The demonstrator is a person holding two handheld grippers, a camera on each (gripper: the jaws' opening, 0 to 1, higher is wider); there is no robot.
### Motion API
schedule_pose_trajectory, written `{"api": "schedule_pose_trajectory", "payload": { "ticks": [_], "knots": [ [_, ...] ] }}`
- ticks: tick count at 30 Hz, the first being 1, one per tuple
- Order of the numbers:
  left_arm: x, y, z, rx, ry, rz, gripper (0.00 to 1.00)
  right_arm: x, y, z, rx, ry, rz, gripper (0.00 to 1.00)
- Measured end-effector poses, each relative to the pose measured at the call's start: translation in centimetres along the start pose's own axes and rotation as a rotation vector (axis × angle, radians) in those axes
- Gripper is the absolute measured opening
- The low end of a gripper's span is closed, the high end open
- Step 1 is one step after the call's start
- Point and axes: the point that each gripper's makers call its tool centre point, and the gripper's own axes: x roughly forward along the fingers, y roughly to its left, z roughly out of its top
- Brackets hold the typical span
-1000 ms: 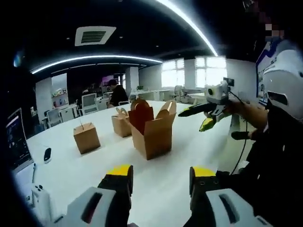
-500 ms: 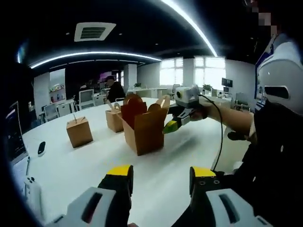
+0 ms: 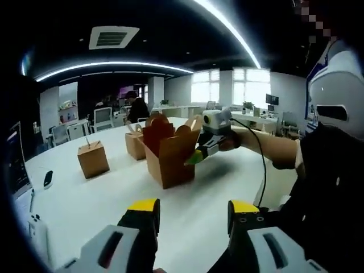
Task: Pick up one paper box from the group, open the paper box, and remove the item inside
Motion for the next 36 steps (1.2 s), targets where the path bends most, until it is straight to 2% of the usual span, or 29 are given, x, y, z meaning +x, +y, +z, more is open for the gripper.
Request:
{"api": "schedule_pose_trajectory", "payload": {
  "ticks": [6, 13, 16, 20, 21, 23, 25, 26, 27, 29, 33, 34, 36],
  "knots": [
    [0.2, -0.1, 0.6, 0.015, 0.0, -0.001, 0.49, 0.3, -0.2, 0.0, -0.013, -0.009, 0.052, 0.74],
    [0.4, 0.1, 2.5, 0.069, -0.001, 0.012, 0.49, 0.6, -0.5, 0.2, -0.01, -0.027, 0.112, 0.74],
    [0.6, 0.5, 4.5, 0.096, 0.001, 0.018, 0.49, 0.8, -0.3, 0.4, -0.01, -0.037, 0.122, 0.74],
    [0.9, 1.7, 8.7, 0.132, -0.002, 0.023, 0.48, 0.8, -0.2, 0.4, -0.023, -0.047, 0.129, 0.74],
    [1.0, 1.8, 9.2, 0.134, -0.004, 0.021, 0.48, 0.8, -0.2, 0.4, -0.026, -0.05, 0.13, 0.74],
    [1.9, 2.3, 12.0, 0.137, -0.006, -0.002, 0.46, 0.8, 0.0, 0.4, -0.027, -0.059, 0.129, 0.74],
    [3.2, 2.0, 13.2, 0.138, 0.038, -0.07, 0.46, 0.8, 0.1, 0.5, -0.028, -0.066, 0.129, 0.74],
    [4.3, 2.2, 13.8, 0.131, 0.079, -0.082, 0.46, 0.8, 0.1, 0.5, -0.028, -0.068, 0.129, 0.74],
    [5.3, 2.4, 14.1, 0.167, 0.111, -0.088, 0.46, 0.8, 0.2, 0.6, -0.03, -0.069, 0.129, 0.74],
    [7.1, 2.4, 13.9, 0.221, 0.192, -0.114, 0.46, 0.8, 0.5, 0.7, -0.039, -0.073, 0.129, 0.74],
    [10.2, 2.6, 13.5, 0.222, 0.296, -0.163, 0.47, 0.8, 0.8, 0.7, -0.059, -0.062, 0.12, 0.74],
    [11.0, 2.9, 13.6, 0.212, 0.305, -0.161, 0.47, 0.8, 0.9, 0.6, -0.071, -0.057, 0.119, 0.74],
    [12.0, 3.5, 13.0, 0.203, 0.376, -0.161, 0.45, 0.8, 1.0, 0.6, -0.084, -0.05, 0.117, 0.74]
  ]
}}
